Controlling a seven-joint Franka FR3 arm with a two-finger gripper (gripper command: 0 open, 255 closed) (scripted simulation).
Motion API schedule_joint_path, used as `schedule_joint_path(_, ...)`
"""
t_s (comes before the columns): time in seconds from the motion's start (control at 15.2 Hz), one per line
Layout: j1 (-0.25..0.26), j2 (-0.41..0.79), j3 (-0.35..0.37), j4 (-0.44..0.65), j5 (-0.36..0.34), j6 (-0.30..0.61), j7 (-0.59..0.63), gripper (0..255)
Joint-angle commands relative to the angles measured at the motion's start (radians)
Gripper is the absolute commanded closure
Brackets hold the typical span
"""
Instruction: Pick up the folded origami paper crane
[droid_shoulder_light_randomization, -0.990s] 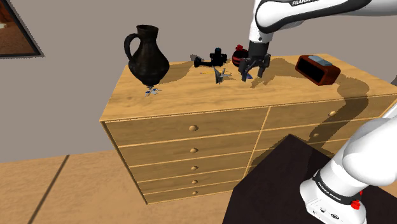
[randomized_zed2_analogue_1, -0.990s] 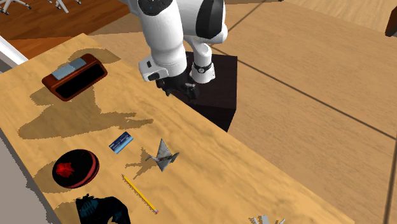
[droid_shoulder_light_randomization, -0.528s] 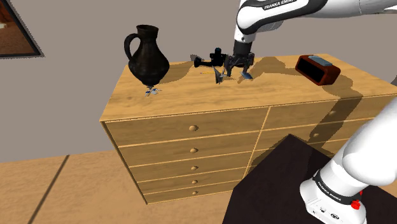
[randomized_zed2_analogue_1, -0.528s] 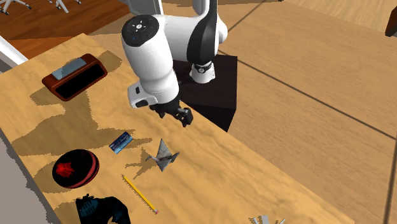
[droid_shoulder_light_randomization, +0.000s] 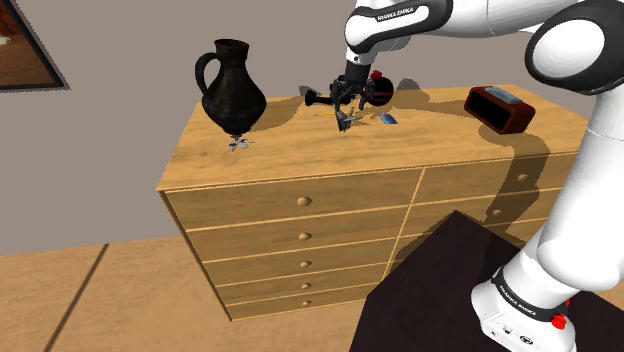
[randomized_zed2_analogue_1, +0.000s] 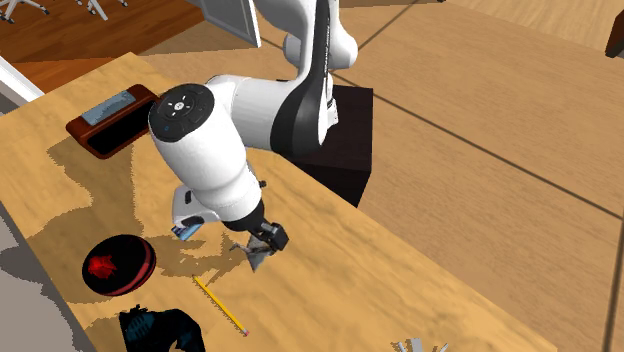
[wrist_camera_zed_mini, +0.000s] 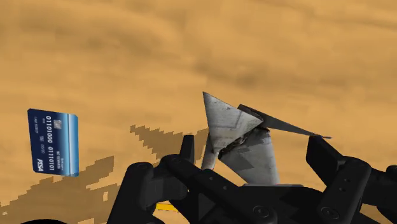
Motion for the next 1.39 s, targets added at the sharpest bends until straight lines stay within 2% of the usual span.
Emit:
schedule_joint_path(0.0,-0.007,0.036,-0.003,0.044,0.008,0.002,0.000,0)
schedule_joint_path(0.46,-0.006,0.056,-0.001,-0.030,0.014,0.096,-0.010,0)
schedule_joint_path(0.59,-0.006,0.056,-0.001,-0.030,0.014,0.096,-0.010,0)
schedule_joint_path(0.66,-0.005,0.054,0.000,-0.033,0.014,0.097,-0.009,255)
schedule_joint_path(1.32,-0.006,0.052,-0.001,-0.021,0.013,0.084,-0.008,255)
